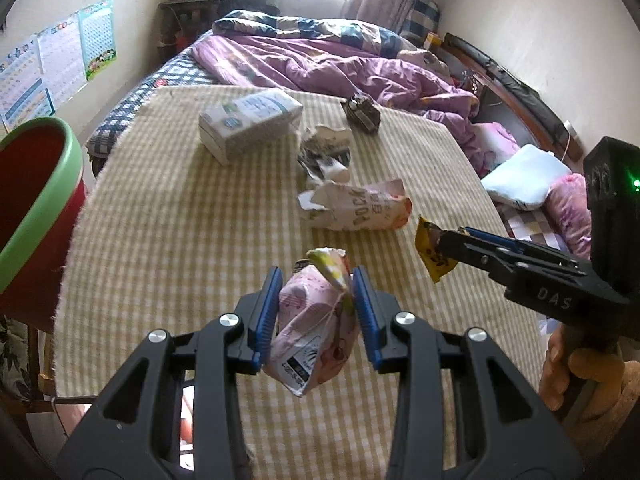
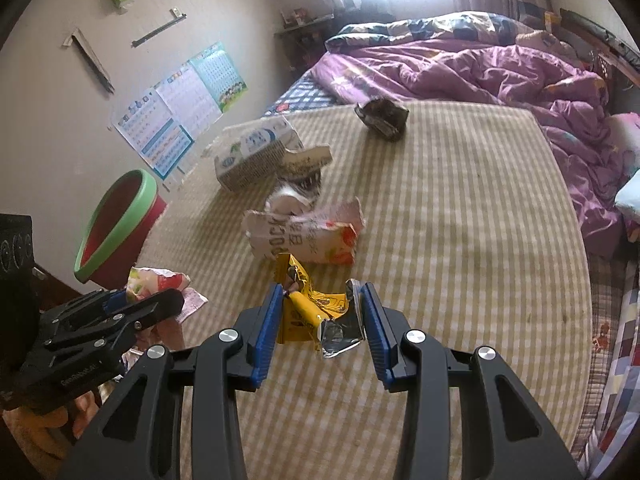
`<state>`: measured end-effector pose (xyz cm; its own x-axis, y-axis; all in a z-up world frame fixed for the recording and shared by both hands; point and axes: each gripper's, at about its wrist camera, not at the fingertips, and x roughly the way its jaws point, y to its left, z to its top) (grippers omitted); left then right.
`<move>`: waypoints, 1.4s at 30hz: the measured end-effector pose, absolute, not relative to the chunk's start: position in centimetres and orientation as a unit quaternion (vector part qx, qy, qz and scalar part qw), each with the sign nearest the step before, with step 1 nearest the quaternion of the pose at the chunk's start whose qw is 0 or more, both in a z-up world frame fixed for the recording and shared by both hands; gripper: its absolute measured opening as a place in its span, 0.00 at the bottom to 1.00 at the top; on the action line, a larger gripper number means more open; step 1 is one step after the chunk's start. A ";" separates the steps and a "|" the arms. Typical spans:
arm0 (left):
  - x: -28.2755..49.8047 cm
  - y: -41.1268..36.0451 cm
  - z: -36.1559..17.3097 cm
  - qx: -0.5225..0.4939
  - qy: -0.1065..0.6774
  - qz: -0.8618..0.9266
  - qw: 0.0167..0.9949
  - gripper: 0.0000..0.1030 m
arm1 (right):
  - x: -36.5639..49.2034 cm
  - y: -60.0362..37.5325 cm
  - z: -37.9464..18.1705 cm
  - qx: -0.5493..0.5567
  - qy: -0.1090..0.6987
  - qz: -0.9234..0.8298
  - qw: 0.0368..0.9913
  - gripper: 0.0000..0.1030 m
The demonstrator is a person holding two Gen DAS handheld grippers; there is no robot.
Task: Collect trash
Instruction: 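Carry the pink-white wrapper over the bin with the left gripper while the right carries the yellow-silver wrapper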
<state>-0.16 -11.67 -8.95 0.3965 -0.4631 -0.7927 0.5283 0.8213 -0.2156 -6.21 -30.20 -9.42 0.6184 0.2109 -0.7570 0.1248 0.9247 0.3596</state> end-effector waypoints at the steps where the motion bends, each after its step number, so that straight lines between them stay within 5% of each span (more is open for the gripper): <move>1: -0.1 -11.5 -8.8 0.034 0.461 -0.296 0.836 0.34 | -6.2 -30.1 -9.3 0.191 0.434 0.025 0.880 0.38; 42: 7.5 4.9 -5.3 -0.027 0.422 -0.215 0.880 0.34 | 1.7 -16.7 -5.5 0.160 0.415 0.072 0.893 0.39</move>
<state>7.53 4.94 -5.32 0.5511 -0.4016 -0.7314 0.3564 0.9059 -0.2288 1.71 -16.74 -5.46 0.6460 0.2605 -0.7175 0.0048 0.9385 0.3451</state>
